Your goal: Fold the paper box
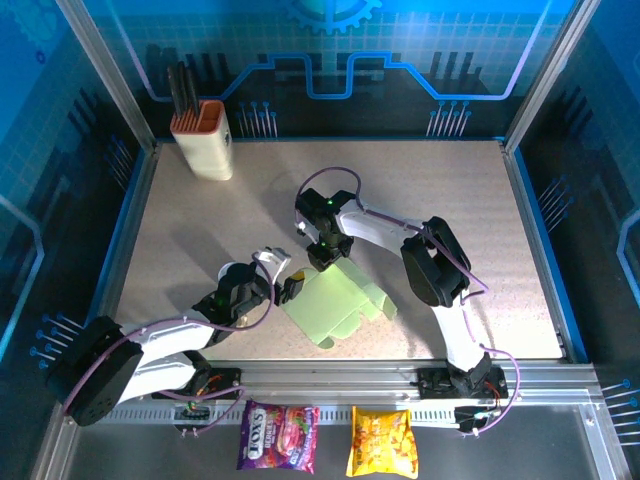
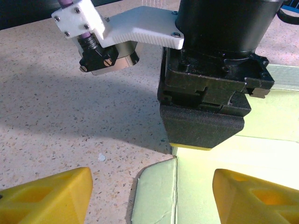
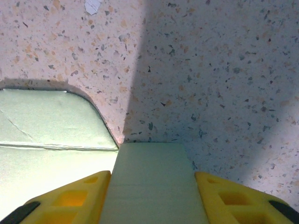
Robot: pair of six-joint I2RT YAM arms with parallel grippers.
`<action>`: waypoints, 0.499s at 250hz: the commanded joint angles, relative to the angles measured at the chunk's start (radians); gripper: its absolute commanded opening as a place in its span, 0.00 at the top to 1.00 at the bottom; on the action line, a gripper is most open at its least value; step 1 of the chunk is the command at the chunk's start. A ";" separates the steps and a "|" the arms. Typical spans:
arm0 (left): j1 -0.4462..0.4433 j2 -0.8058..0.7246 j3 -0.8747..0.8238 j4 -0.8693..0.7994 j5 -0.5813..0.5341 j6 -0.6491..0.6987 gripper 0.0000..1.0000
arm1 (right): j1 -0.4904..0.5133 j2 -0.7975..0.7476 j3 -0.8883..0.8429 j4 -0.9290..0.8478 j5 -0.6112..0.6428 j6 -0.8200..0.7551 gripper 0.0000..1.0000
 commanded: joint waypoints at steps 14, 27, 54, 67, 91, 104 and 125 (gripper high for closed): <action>0.012 -0.007 0.008 0.025 -0.009 -0.030 0.30 | 0.011 -0.023 0.023 -0.046 0.004 -0.141 0.84; 0.015 -0.014 0.021 0.003 -0.015 -0.043 0.31 | 0.011 -0.034 0.026 -0.052 0.006 -0.209 0.84; 0.034 -0.021 0.059 -0.066 -0.048 -0.090 0.31 | 0.006 -0.054 0.026 -0.059 -0.038 -0.373 0.83; 0.051 -0.028 0.077 -0.104 -0.068 -0.131 0.31 | 0.005 -0.058 0.030 -0.068 -0.055 -0.445 0.82; 0.109 -0.054 0.103 -0.171 -0.063 -0.222 0.31 | -0.004 -0.043 0.076 -0.086 -0.056 -0.533 0.82; 0.144 -0.068 0.118 -0.217 -0.060 -0.273 0.31 | -0.011 -0.028 0.122 -0.116 -0.091 -0.577 0.81; 0.202 -0.085 0.159 -0.326 -0.058 -0.365 0.32 | -0.009 0.003 0.191 -0.156 -0.117 -0.660 0.81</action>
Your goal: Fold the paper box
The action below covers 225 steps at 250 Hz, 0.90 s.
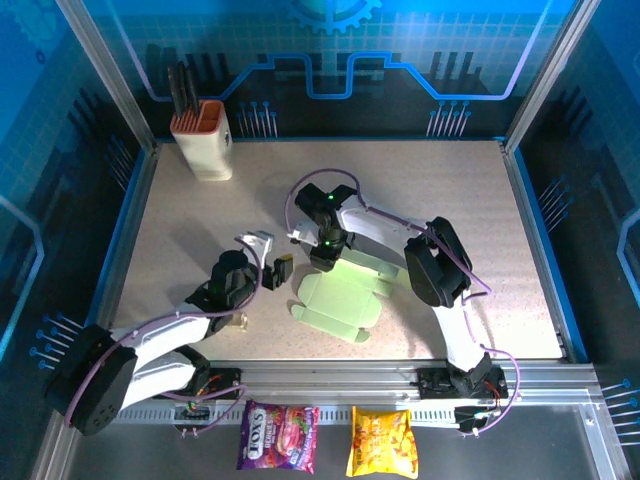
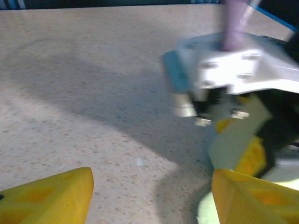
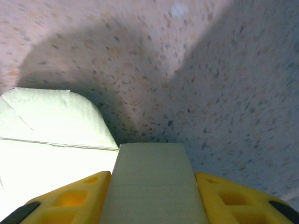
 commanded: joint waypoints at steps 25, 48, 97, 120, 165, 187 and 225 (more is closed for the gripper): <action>0.150 -0.038 0.134 -0.328 0.006 -0.282 0.34 | -0.003 0.058 0.177 -0.096 -0.031 -0.253 0.82; 0.209 -0.039 0.177 -0.427 0.053 -0.333 0.34 | -0.005 0.111 0.258 -0.132 -0.021 -0.292 0.82; 0.301 -0.013 0.232 -0.539 0.159 -0.397 0.34 | 0.004 0.266 0.465 -0.231 0.021 -0.343 0.83; 0.342 0.012 0.251 -0.569 0.222 -0.423 0.35 | 0.012 0.331 0.527 -0.244 0.054 -0.345 0.83; 0.370 0.043 0.281 -0.592 0.288 -0.448 0.35 | 0.021 0.365 0.534 -0.233 0.046 -0.335 0.79; 0.371 0.056 0.296 -0.592 0.312 -0.448 0.35 | 0.025 0.351 0.514 -0.220 0.042 -0.330 0.72; 0.369 0.077 0.319 -0.584 0.357 -0.426 0.35 | 0.024 0.303 0.493 -0.201 0.028 -0.308 0.45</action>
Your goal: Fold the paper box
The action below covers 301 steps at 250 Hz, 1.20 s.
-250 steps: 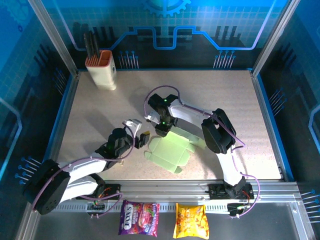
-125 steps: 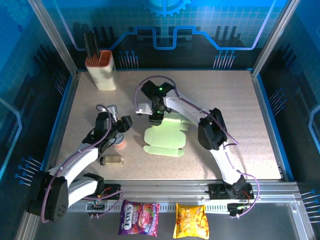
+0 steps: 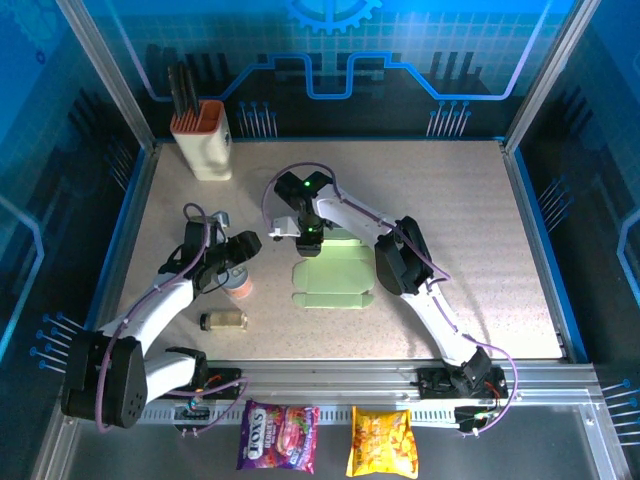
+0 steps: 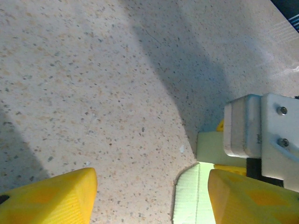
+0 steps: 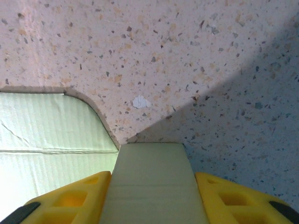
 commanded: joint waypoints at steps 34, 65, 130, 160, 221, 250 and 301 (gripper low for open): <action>0.008 0.026 0.061 -0.008 0.109 0.009 0.35 | 0.012 -0.139 -0.067 0.013 -0.063 0.043 0.32; 0.001 0.038 0.082 -0.012 0.141 0.019 0.35 | -0.002 -0.276 -0.175 0.085 -0.167 0.098 0.30; -0.060 0.096 0.154 -0.025 0.171 0.022 0.36 | -0.084 -0.568 -0.494 0.360 -0.311 0.345 0.30; -0.110 0.141 0.198 -0.016 0.193 0.010 0.40 | -0.155 -0.686 -0.650 0.478 -0.303 0.528 0.31; -0.205 0.243 0.245 0.016 0.206 -0.046 0.44 | -0.329 -0.842 -0.895 0.580 -0.349 0.860 0.40; -0.243 0.291 0.271 0.021 0.210 -0.061 0.45 | -0.368 -0.896 -0.990 0.626 -0.372 0.880 0.41; -0.269 0.366 0.317 0.039 0.222 -0.082 0.48 | -0.377 -0.910 -1.008 0.597 -0.366 0.866 0.41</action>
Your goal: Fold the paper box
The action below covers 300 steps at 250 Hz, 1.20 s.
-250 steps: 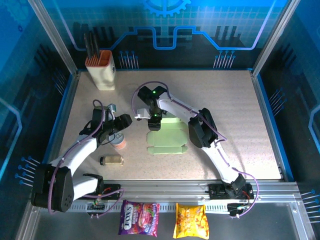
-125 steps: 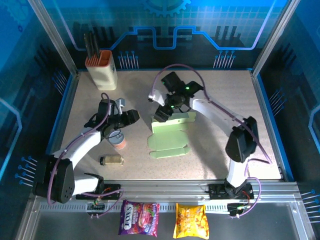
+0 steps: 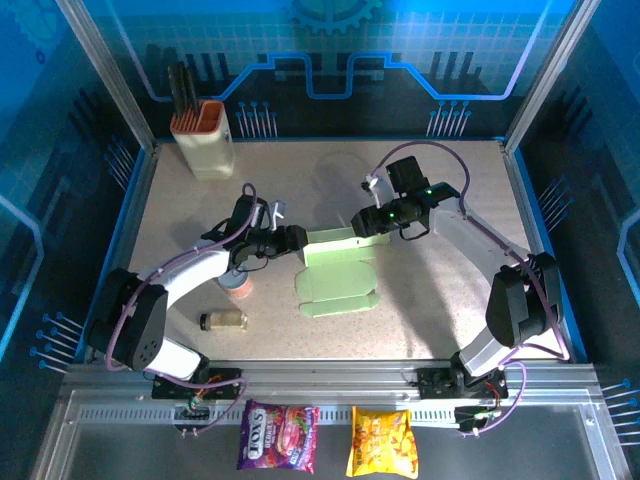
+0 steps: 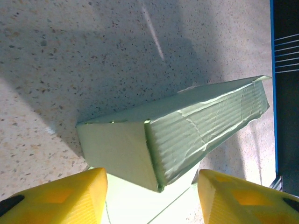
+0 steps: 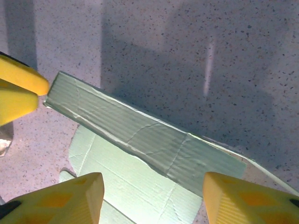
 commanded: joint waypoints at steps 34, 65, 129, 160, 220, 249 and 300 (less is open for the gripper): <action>-0.011 0.073 0.086 0.044 0.041 -0.027 0.54 | -0.008 -0.054 -0.026 0.035 -0.009 0.062 0.42; -0.011 0.106 0.125 0.039 0.051 -0.013 0.58 | -0.008 -0.070 -0.046 0.048 0.000 0.102 0.43; -0.012 0.119 0.140 -0.026 0.030 0.030 0.62 | -0.008 -0.073 -0.049 0.022 0.034 0.185 0.44; -0.011 0.122 0.139 -0.051 0.021 0.047 0.64 | -0.008 -0.072 -0.049 0.013 0.034 0.187 0.43; -0.012 0.144 0.139 -0.064 0.018 0.059 0.70 | -0.007 -0.064 -0.056 0.007 0.044 0.198 0.43; -0.011 0.148 0.138 -0.067 0.020 0.064 0.75 | -0.008 -0.059 -0.060 0.011 0.058 0.221 0.43; -0.012 0.140 0.124 -0.067 0.020 0.063 0.78 | -0.008 -0.033 -0.054 0.025 0.045 0.274 0.44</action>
